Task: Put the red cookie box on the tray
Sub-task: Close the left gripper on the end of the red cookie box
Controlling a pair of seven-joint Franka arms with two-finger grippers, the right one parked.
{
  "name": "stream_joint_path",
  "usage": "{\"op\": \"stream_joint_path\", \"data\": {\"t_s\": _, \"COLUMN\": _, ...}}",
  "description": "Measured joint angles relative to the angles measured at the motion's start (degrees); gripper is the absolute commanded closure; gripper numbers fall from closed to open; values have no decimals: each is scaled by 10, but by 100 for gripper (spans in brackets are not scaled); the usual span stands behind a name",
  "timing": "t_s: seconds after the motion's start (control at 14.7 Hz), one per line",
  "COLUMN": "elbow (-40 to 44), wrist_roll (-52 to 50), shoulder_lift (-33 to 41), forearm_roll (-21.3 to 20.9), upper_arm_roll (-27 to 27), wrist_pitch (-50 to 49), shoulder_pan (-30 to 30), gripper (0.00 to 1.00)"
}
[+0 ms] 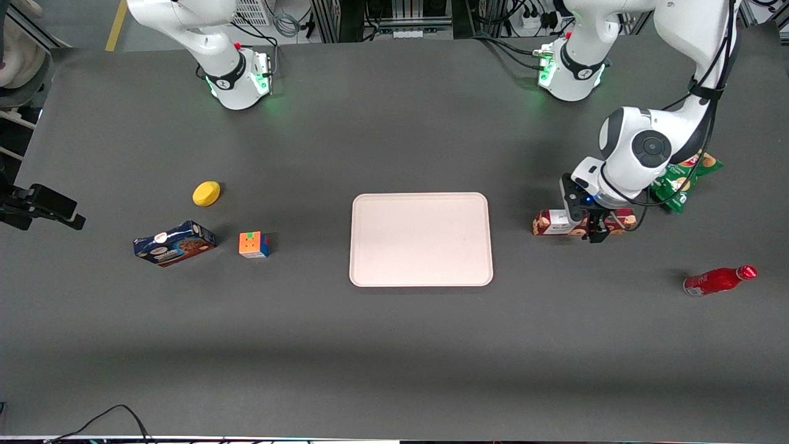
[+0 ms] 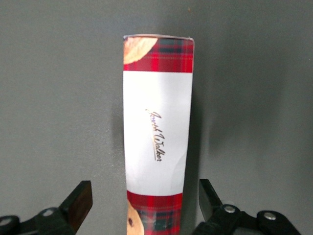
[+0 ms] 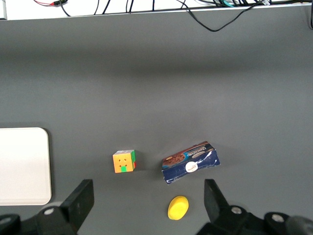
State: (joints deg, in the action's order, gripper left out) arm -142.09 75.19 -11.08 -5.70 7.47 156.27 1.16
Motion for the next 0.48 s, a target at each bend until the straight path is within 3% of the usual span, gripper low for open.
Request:
{"op": "stream_joint_path", "data": {"t_s": 0.07, "elbow": 0, "wrist_roll": 0, "shoulder_lift": -2, "forearm_roll": 0, "upper_arm_roll": 0, "wrist_pitch": 2, "shoulder_pan": 0, "gripper": 25}}
{"op": "stream_joint_path", "data": {"t_s": 0.14, "elbow": 0, "wrist_roll": 0, "shoulder_lift": -3, "forearm_roll": 0, "upper_arm_roll": -1, "wrist_pitch": 4, "shoulder_pan": 0, "gripper": 26}}
{"op": "stream_joint_path", "data": {"t_s": 0.27, "elbow": 0, "wrist_roll": 0, "shoulder_lift": -6, "forearm_roll": 0, "upper_arm_roll": -4, "wrist_pitch": 8, "shoulder_pan": 0, "gripper": 36}}
{"op": "stream_joint_path", "data": {"t_s": 0.48, "elbow": 0, "wrist_roll": 1, "shoulder_lift": -12, "forearm_roll": 0, "upper_arm_roll": -9, "wrist_pitch": 11, "shoulder_pan": 0, "gripper": 70}}
